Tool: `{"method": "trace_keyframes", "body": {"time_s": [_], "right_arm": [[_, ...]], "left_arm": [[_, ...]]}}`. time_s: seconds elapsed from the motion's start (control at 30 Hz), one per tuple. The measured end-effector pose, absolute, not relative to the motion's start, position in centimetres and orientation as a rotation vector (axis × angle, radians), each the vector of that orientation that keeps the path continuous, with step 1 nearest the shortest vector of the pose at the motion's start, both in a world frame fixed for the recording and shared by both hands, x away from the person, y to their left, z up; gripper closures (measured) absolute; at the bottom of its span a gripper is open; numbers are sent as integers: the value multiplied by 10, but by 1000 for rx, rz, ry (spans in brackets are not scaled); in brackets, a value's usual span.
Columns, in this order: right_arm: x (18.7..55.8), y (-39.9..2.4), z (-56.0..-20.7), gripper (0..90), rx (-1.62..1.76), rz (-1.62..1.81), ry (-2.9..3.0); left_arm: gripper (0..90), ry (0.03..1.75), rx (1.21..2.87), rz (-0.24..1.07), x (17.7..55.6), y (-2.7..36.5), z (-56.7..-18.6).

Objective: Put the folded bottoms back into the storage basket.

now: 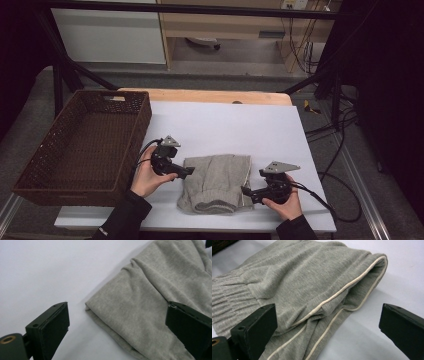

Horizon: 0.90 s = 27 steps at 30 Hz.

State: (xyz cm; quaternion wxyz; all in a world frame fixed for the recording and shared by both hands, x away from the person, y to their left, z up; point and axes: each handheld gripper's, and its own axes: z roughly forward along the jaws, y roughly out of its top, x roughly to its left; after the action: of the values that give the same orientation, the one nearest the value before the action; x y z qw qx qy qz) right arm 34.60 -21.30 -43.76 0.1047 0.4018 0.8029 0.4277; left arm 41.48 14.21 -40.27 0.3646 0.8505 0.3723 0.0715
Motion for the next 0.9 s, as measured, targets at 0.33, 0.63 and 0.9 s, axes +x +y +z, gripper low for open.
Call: {"method": "trace_keyframes", "body": {"time_s": [0.33,0.63,0.9], "right_arm": [[346,-213,-439,25,1170,1255,2371],[346,-212,-440,25,1175,1251,2380],[346,-212,-439,25,1180,1265,2383]], "left_arm": [[87,1030,2180,220,429,141,-413],[234,1078,2171,273,435,137,-430],[330,1091,2204,242,439,131,-439]]}}
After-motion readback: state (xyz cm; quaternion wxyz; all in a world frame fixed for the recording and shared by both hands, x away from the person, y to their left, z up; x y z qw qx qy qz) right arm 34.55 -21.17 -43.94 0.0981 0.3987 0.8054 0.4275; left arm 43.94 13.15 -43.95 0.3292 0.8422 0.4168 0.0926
